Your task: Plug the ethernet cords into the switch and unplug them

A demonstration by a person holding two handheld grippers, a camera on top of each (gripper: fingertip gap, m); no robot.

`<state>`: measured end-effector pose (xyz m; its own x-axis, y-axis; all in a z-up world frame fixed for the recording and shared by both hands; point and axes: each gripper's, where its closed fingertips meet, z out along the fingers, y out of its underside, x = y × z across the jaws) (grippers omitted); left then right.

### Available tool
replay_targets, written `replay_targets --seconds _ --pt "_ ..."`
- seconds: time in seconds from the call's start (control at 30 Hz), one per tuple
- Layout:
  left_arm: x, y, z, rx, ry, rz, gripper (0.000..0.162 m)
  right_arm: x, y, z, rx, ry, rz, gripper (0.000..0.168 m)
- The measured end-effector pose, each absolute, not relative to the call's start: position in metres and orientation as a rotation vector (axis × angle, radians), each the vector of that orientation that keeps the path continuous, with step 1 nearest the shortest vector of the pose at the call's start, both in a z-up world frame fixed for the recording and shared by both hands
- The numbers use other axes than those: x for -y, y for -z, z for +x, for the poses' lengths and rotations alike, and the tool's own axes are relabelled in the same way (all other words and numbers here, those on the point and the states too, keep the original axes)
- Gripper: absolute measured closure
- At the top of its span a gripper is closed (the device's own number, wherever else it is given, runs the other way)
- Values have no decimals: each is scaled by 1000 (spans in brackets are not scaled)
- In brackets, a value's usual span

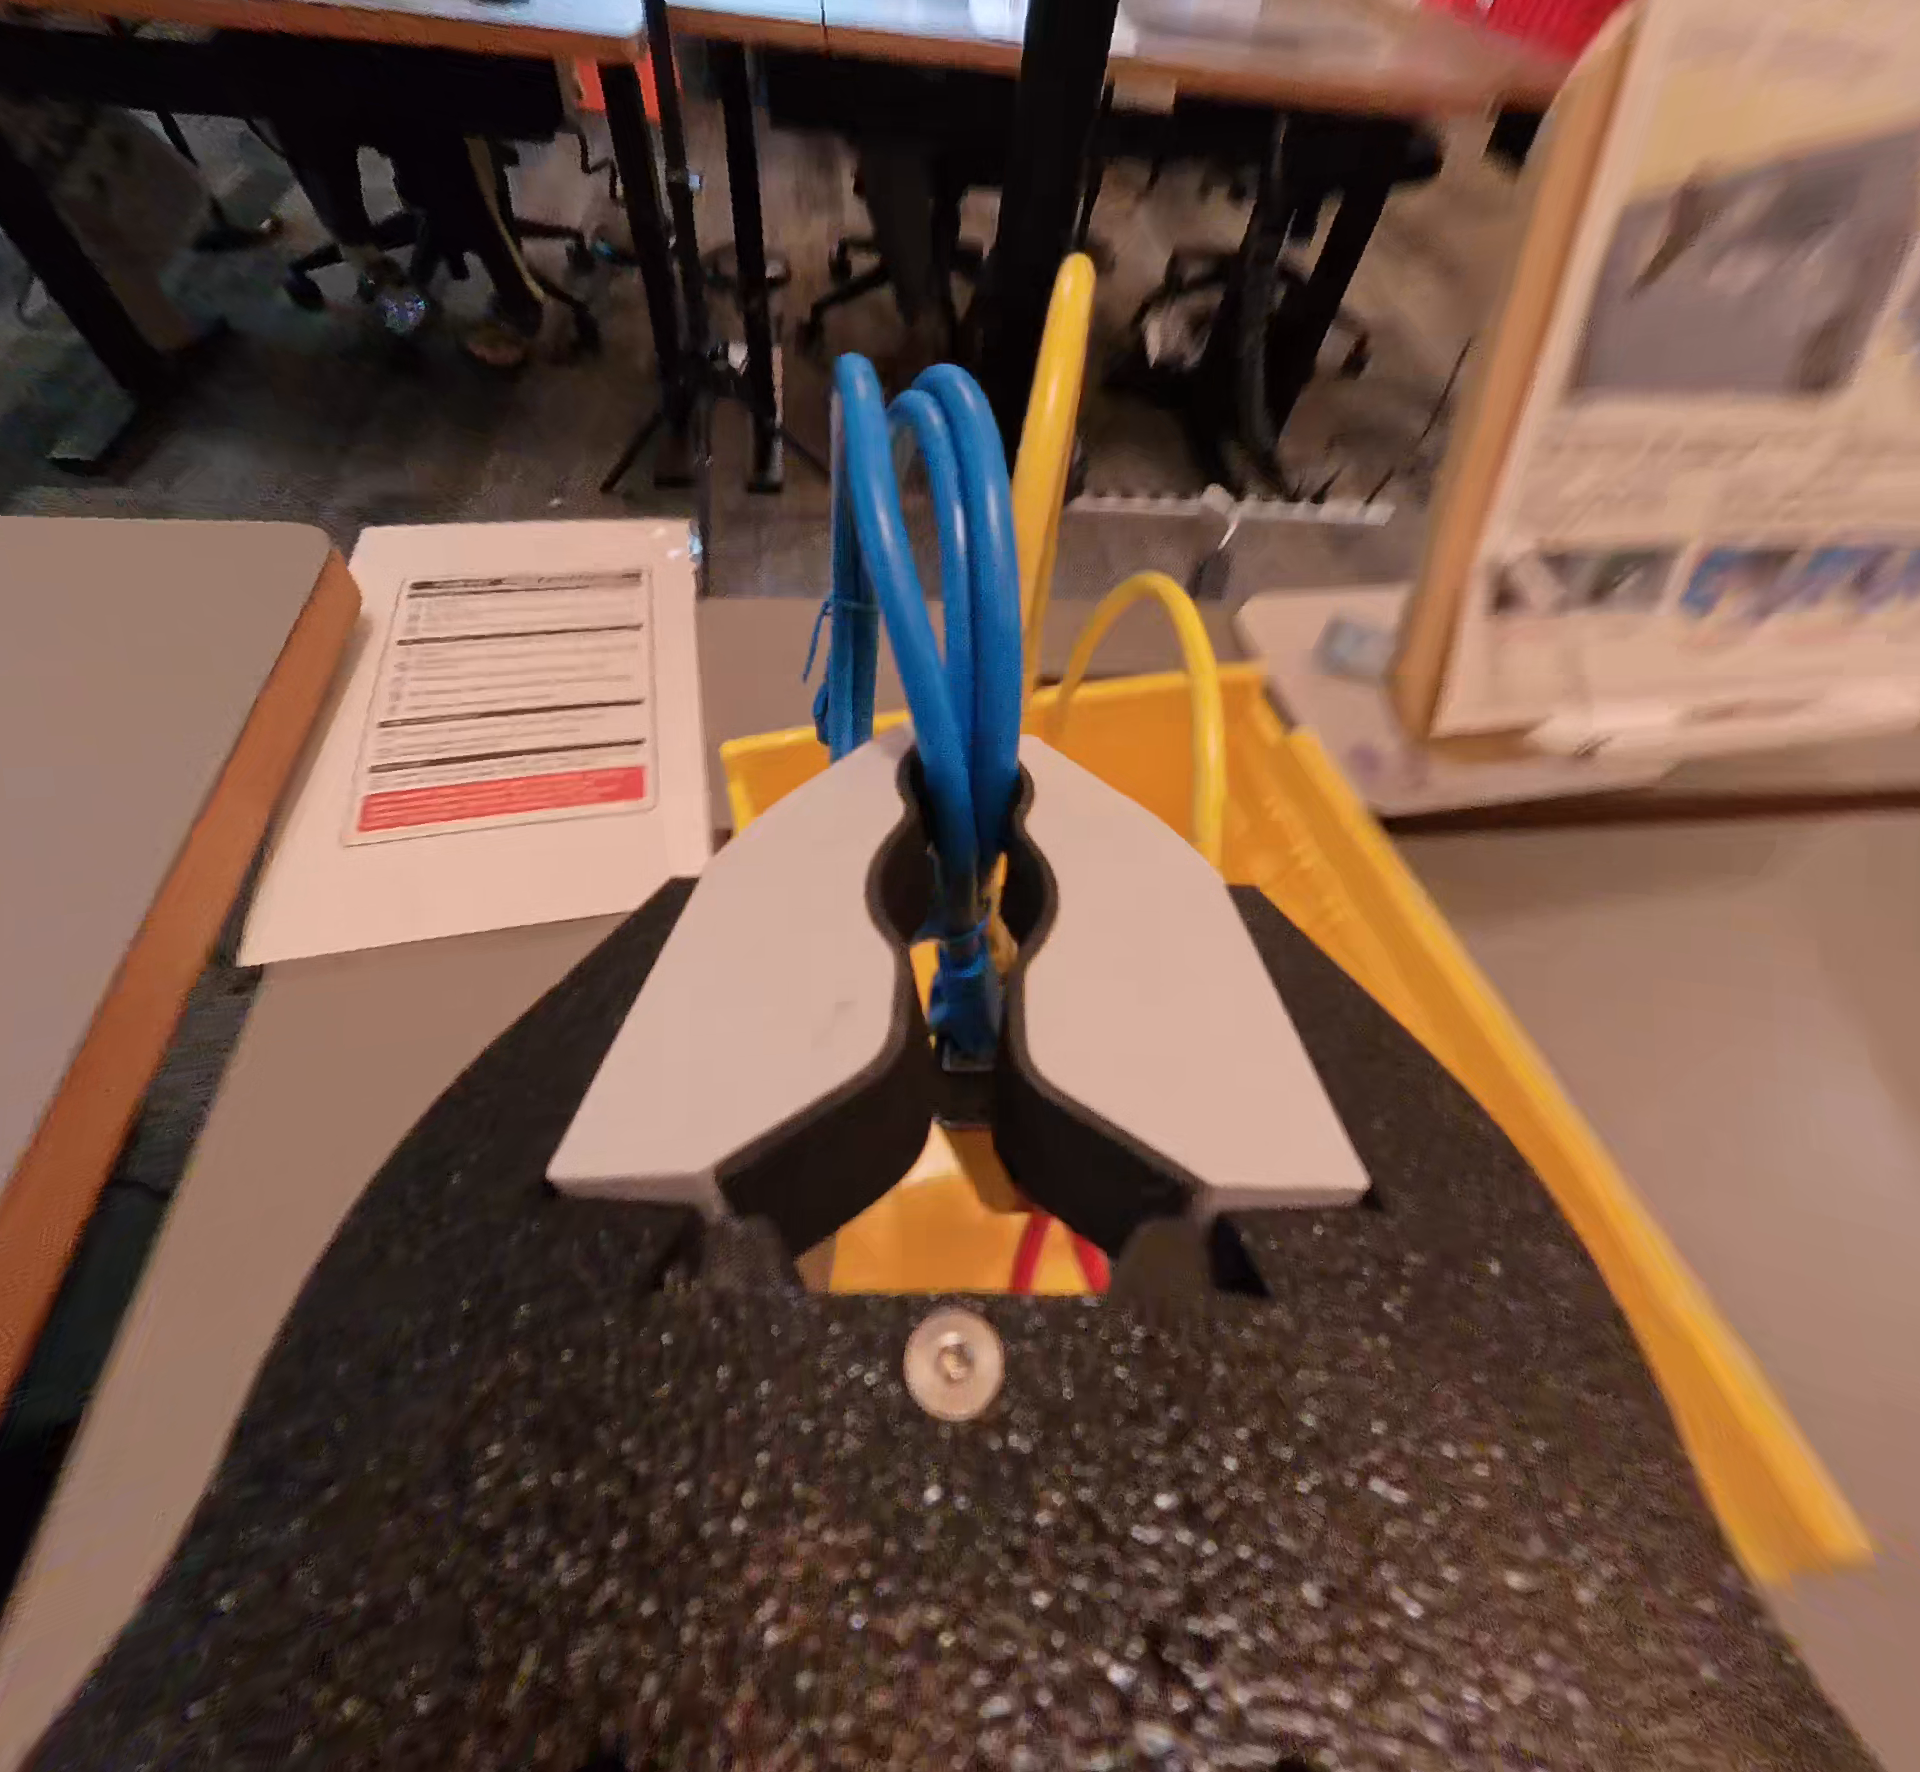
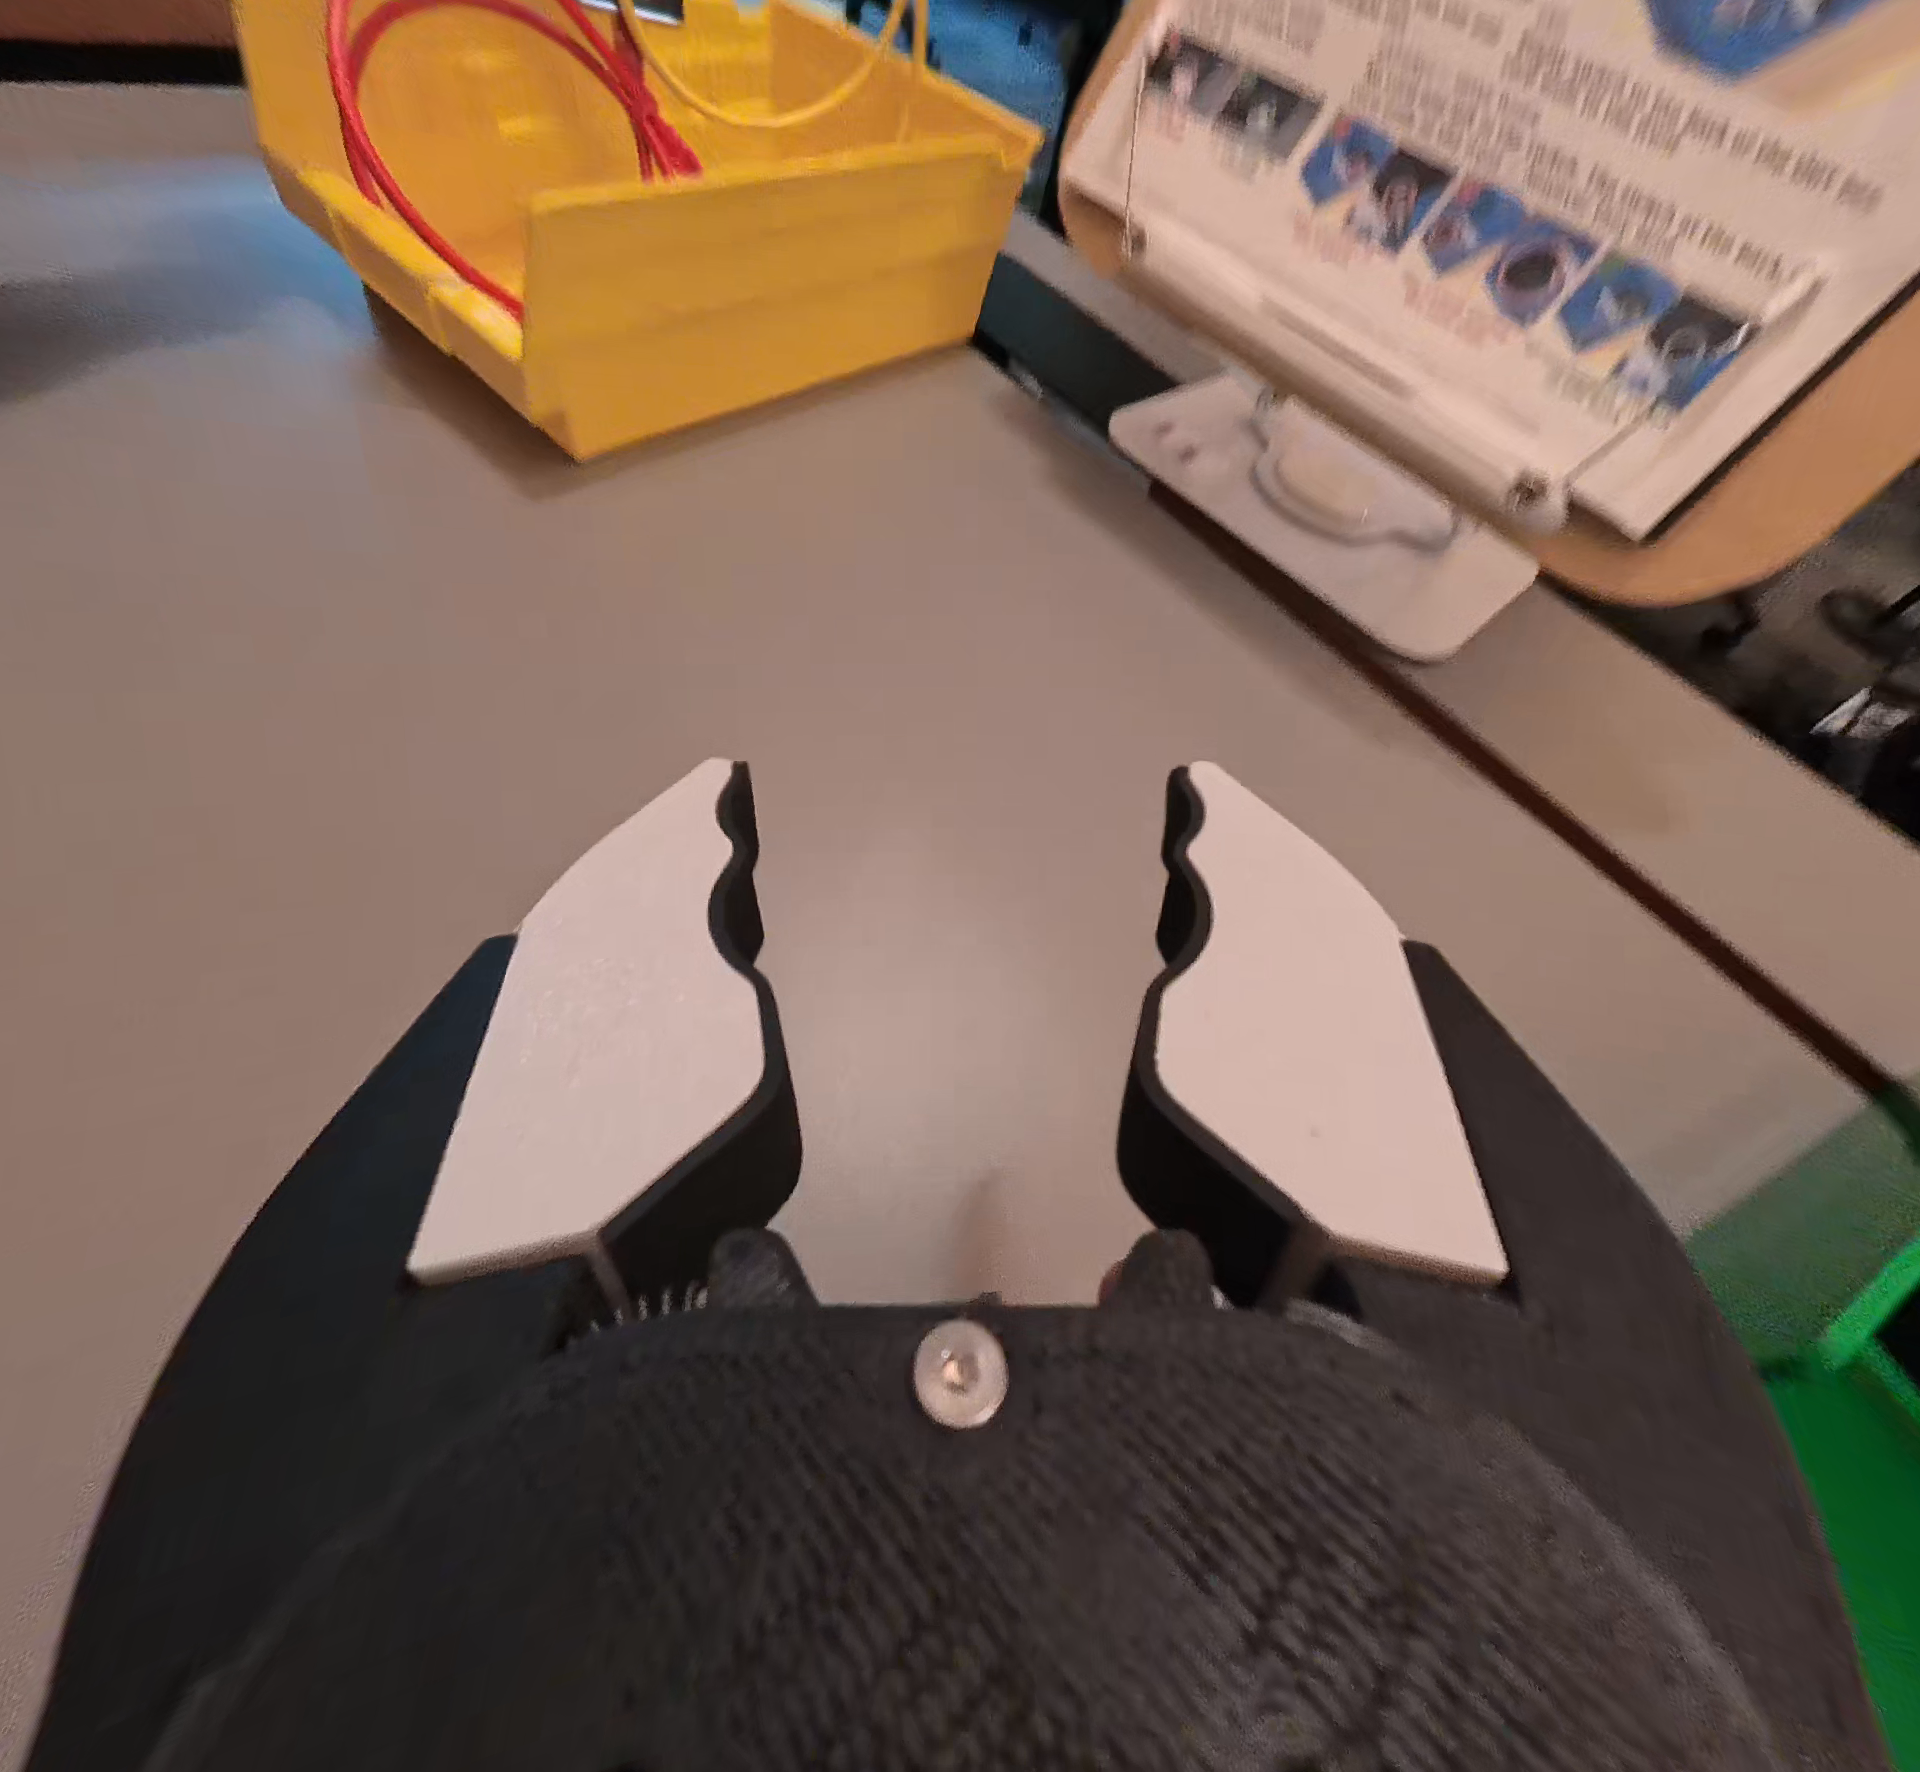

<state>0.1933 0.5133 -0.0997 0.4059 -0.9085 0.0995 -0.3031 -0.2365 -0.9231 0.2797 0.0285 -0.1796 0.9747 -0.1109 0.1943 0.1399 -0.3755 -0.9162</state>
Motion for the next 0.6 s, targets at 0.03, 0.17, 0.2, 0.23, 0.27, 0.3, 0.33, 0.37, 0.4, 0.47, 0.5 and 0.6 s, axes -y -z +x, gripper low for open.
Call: replay_targets --seconds 0.03,0.17,0.2,0.23,0.27,0.3,0.33,0.37,0.4,0.47,0.5,0.6 --pt "-506 84 192 -1001 900 -1761 154 -36 170 274 37 295 -1897 91" --pt "-468 12 178 -782 1231 -1690 154 -71 116 248 85 382 -1693 90" --pt "-458 -8 171 -706 1339 -1654 154 -82 99 240 99 388 -1643 90" --pt "-446 -25 163 -629 1439 -1618 154 -93 82 232 109 390 -1601 90" --pt "-434 -39 156 -569 1519 -1585 154 -104 65 222 128 389 -1562 89" --pt "-419 -48 150 -534 1582 -1559 155 -115 47 210 154 388 -1516 87" --pt "-403 -55 145 -507 1645 -1536 155 -125 27 195 195 386 -1463 86" --pt "-385 -61 140 -481 1710 -1510 154 -134 10 180 248 390 -1410 86" --pt "-367 -65 136 -468 1769 -1486 154 -142 -4 167 309 407 -1370 88" --pt "-329 -67 129 -480 1866 -1452 154 -154 -18 156 400 520 -1344 85" --pt "-312 -65 127 -493 1895 -1441 154 -158 -21 156 426 577 -1351 86" --pt "-265 -54 123 -530 1942 -1420 154 -164 -10 141 496 498 -1409 83"
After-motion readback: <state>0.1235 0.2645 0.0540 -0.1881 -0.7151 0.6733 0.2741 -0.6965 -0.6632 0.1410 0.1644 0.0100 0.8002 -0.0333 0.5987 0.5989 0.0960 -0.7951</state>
